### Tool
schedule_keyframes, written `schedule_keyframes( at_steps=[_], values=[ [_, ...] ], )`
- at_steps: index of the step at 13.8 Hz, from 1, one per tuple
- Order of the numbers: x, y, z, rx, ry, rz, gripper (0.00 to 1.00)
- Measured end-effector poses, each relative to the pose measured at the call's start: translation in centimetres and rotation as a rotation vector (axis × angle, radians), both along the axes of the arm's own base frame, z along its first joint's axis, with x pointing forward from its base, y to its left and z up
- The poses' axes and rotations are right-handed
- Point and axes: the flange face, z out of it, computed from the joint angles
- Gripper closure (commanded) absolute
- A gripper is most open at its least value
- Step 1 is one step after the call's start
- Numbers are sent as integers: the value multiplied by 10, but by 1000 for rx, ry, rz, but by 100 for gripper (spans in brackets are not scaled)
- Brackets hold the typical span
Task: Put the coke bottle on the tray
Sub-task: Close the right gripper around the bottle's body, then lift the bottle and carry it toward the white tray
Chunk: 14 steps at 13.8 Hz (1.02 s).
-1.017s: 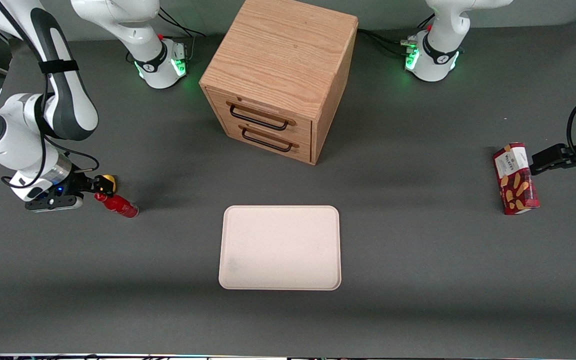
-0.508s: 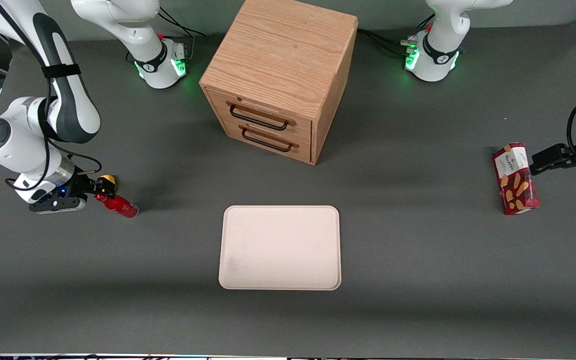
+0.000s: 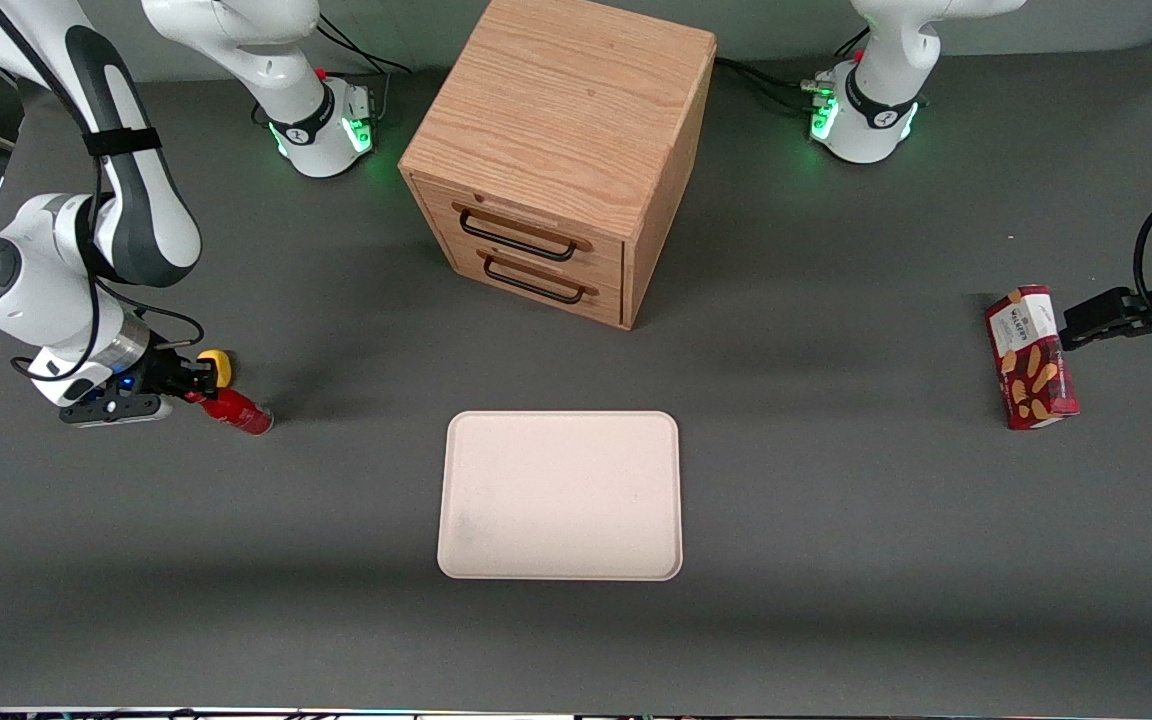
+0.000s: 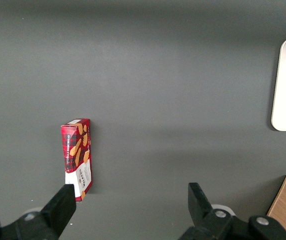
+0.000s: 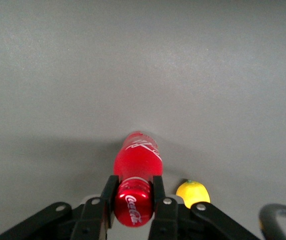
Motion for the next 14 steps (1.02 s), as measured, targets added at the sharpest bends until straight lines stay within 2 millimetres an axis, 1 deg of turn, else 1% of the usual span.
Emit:
schedule_keyframes(
  at_steps=[2, 3, 6, 8, 12, 13, 14],
  values=[
    [4, 0, 11, 4, 45, 0, 100],
    [8, 0, 22, 6, 62, 0, 100],
    [18, -1, 72, 10, 81, -1, 100],
    [21, -2, 114, 12, 94, -1, 100],
    [22, -2, 215, 14, 110, -2, 100],
    [20, -2, 237, 14, 109, -2, 100],
    [17, -1, 255, 14, 111, -2, 100]
  ],
)
